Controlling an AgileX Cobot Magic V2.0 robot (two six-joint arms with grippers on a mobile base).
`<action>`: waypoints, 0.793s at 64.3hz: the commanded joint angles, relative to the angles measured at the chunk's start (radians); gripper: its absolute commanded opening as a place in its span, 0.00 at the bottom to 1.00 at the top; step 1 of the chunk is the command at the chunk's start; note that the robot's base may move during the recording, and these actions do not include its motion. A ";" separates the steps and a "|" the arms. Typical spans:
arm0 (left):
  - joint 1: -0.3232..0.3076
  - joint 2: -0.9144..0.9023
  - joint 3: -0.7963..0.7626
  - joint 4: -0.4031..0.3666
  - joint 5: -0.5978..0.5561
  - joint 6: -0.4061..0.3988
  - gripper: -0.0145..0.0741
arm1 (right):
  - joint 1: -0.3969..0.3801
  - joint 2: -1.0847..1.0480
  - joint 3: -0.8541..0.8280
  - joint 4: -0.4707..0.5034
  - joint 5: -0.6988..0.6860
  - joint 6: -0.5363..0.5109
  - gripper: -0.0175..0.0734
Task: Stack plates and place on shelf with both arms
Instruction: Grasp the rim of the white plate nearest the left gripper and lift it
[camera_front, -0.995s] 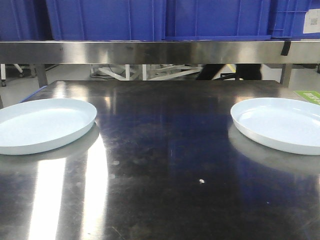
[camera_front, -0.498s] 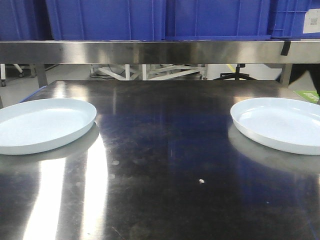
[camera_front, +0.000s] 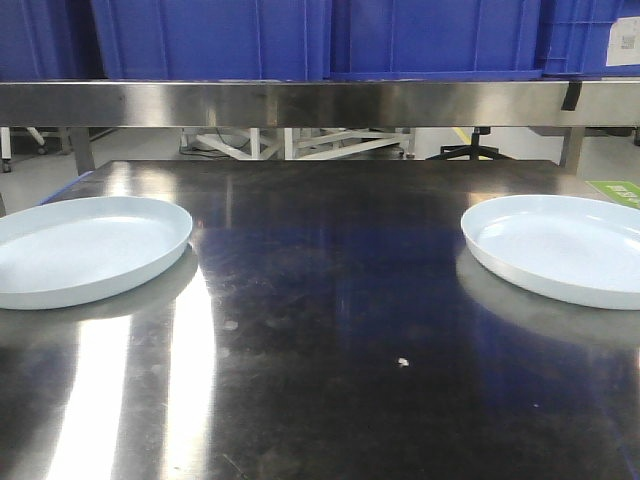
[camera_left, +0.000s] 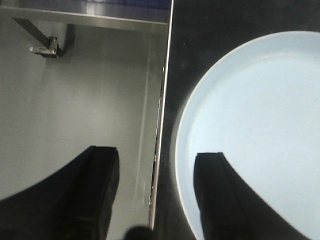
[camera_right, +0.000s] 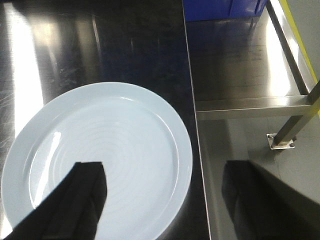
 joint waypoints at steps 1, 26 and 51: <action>-0.009 -0.006 -0.033 -0.011 -0.065 -0.003 0.64 | -0.006 -0.012 -0.038 -0.014 -0.070 -0.003 0.84; -0.009 0.077 -0.035 -0.013 -0.136 -0.005 0.64 | -0.006 -0.012 -0.038 -0.014 -0.070 -0.003 0.84; -0.009 0.142 -0.055 -0.030 -0.152 -0.005 0.64 | -0.006 -0.012 -0.038 -0.014 -0.069 -0.003 0.84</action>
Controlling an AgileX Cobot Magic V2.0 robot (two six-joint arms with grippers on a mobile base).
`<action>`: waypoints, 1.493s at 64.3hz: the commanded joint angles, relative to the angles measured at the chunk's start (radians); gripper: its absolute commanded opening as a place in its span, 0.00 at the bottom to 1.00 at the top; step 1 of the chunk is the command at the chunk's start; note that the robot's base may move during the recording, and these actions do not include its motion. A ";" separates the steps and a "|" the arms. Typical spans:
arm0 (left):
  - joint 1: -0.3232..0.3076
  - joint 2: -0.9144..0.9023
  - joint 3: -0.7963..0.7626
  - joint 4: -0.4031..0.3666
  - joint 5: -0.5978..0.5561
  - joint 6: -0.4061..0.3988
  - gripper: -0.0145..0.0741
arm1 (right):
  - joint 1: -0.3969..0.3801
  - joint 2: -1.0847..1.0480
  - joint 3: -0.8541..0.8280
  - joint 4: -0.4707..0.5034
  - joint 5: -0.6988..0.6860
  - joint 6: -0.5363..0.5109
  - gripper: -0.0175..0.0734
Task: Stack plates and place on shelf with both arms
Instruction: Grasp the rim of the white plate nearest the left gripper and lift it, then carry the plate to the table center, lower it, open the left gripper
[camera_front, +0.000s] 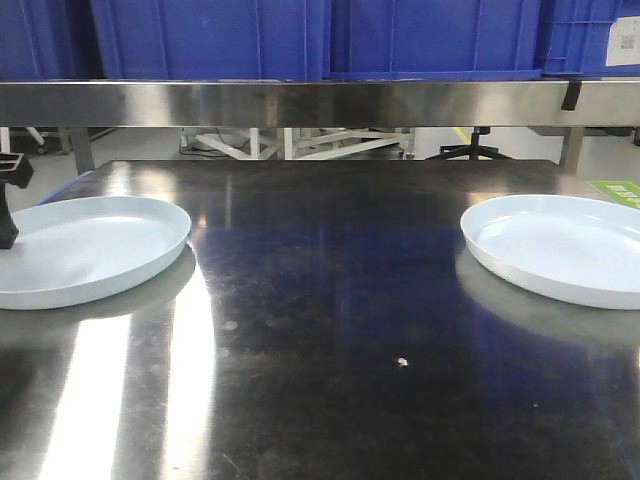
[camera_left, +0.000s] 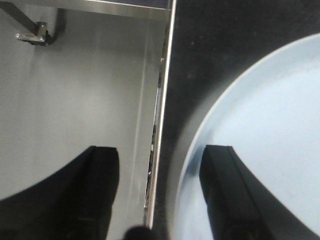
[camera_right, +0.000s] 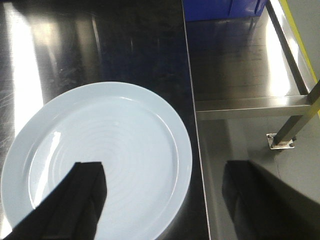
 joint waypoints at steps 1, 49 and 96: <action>-0.005 -0.029 -0.029 -0.004 -0.044 -0.005 0.64 | -0.006 -0.012 -0.038 -0.014 -0.069 -0.003 0.84; -0.101 -0.167 -0.278 -0.063 0.119 -0.005 0.27 | -0.006 -0.012 -0.038 -0.006 -0.071 -0.003 0.84; -0.464 0.027 -0.388 -0.164 -0.028 -0.007 0.27 | -0.006 -0.012 -0.038 -0.006 -0.063 -0.003 0.84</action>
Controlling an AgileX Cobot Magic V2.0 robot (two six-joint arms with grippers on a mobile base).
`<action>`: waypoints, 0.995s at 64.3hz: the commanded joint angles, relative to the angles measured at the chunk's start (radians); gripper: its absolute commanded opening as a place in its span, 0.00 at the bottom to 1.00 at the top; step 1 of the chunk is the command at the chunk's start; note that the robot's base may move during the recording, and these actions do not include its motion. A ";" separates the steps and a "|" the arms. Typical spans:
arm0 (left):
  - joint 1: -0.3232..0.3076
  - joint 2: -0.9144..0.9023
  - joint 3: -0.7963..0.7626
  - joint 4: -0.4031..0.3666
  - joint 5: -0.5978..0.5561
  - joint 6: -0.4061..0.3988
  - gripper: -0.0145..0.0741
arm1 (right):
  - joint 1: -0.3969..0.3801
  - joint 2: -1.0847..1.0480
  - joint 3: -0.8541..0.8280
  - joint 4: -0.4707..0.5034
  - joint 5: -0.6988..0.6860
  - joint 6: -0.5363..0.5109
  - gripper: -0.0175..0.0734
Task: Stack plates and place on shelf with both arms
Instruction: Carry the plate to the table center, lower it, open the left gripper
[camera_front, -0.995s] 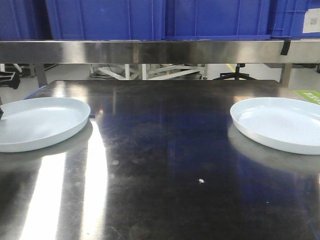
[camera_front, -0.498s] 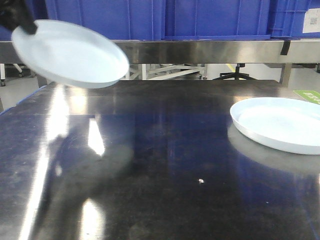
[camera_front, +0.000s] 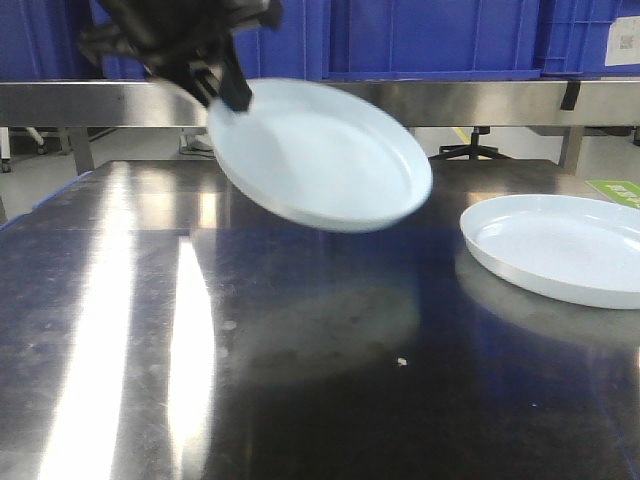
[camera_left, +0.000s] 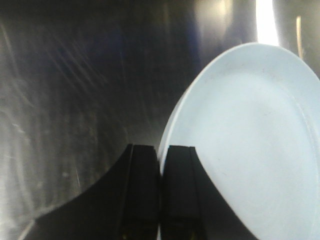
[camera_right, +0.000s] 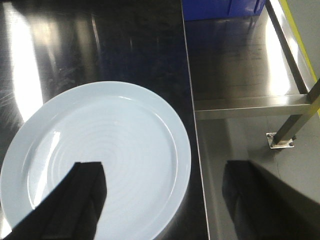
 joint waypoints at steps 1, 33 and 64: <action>-0.011 -0.006 -0.034 -0.026 -0.079 -0.007 0.27 | -0.006 -0.012 -0.038 -0.006 -0.063 -0.003 0.84; -0.011 0.119 -0.034 -0.026 -0.073 -0.007 0.27 | -0.006 -0.012 -0.038 -0.006 -0.053 -0.003 0.84; -0.011 0.095 -0.076 -0.010 -0.004 0.001 0.69 | -0.006 -0.012 -0.038 -0.006 -0.048 -0.003 0.84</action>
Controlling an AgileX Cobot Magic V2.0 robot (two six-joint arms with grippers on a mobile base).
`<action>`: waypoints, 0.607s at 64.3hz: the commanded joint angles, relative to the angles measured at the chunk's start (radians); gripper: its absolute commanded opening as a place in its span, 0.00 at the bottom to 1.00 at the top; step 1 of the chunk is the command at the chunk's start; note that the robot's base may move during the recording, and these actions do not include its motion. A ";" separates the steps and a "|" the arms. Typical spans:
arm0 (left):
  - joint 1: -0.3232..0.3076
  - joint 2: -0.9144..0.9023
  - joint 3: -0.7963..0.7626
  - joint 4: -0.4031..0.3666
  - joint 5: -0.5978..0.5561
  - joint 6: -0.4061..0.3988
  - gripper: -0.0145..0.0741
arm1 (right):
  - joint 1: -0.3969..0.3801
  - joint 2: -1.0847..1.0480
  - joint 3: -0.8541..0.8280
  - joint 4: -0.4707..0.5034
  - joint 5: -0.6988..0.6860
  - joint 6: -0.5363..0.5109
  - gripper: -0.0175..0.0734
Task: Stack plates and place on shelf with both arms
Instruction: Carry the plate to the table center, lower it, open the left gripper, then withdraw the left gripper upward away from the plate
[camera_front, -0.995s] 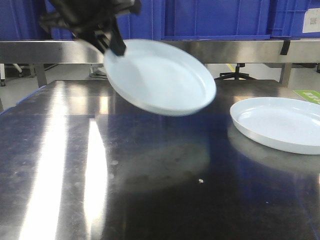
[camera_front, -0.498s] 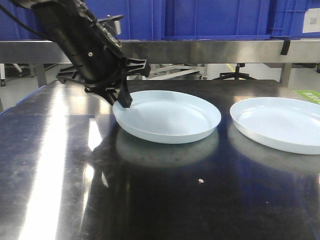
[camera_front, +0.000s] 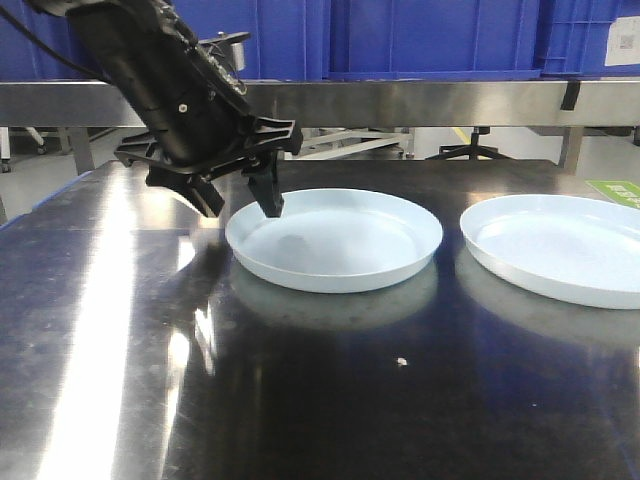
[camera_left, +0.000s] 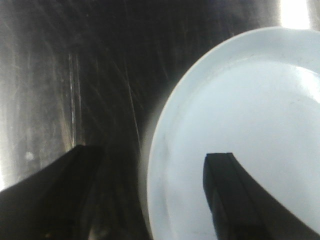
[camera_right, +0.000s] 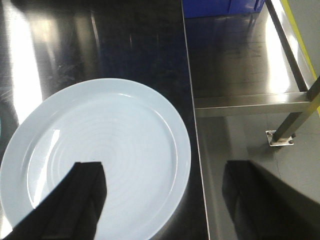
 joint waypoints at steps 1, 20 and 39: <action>-0.007 -0.082 -0.059 -0.001 -0.013 0.001 0.67 | -0.006 -0.012 -0.038 -0.006 -0.058 -0.003 0.84; 0.036 -0.276 -0.093 0.005 -0.025 -0.007 0.27 | -0.006 -0.012 -0.038 -0.006 -0.057 -0.003 0.84; 0.146 -0.504 -0.037 0.059 0.000 -0.007 0.26 | -0.006 -0.012 -0.038 -0.006 -0.059 -0.003 0.84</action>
